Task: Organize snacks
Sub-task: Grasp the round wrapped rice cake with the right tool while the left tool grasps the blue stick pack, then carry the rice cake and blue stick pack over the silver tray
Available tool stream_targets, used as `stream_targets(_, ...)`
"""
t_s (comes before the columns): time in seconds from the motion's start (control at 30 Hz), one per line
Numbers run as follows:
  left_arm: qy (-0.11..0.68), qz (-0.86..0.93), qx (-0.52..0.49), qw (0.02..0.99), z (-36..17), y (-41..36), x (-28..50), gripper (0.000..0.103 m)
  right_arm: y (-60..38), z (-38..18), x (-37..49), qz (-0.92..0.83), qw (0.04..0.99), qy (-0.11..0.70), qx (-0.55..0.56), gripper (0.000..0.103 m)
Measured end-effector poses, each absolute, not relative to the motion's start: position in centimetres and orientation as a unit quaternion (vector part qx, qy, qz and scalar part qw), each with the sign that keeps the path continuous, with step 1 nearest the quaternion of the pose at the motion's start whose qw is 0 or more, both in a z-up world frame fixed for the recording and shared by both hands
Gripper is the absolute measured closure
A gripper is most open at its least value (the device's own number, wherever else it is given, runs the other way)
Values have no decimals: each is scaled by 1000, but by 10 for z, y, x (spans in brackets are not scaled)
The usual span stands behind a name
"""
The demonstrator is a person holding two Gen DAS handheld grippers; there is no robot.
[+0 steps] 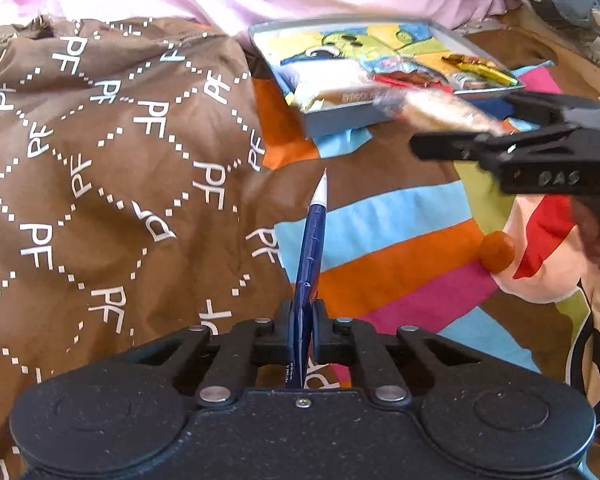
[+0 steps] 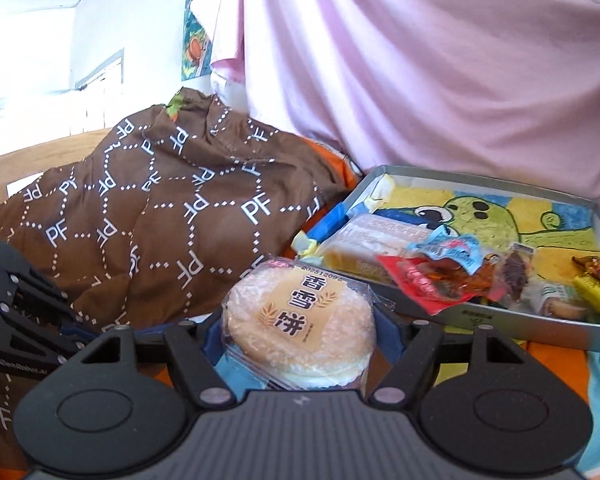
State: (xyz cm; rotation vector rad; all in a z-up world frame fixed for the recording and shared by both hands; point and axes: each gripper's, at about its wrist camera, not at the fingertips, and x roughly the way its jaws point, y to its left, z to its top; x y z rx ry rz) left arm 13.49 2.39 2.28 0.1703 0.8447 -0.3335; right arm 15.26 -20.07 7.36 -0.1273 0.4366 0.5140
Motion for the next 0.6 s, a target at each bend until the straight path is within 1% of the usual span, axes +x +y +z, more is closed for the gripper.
stream_targets(0.13, 413, -147, 68, 896, 23, 25, 139, 95, -207, 75, 151, 245, 944, 214, -59, 27)
stream_targets(0.4, 392, -151, 48, 906, 38, 21, 136, 97, -212, 74, 146, 235, 946, 216, -56, 27)
stream_targets(0.6, 357, -148, 30, 922, 52, 16, 132, 98, -212, 78, 144, 228, 951, 205, -50, 27)
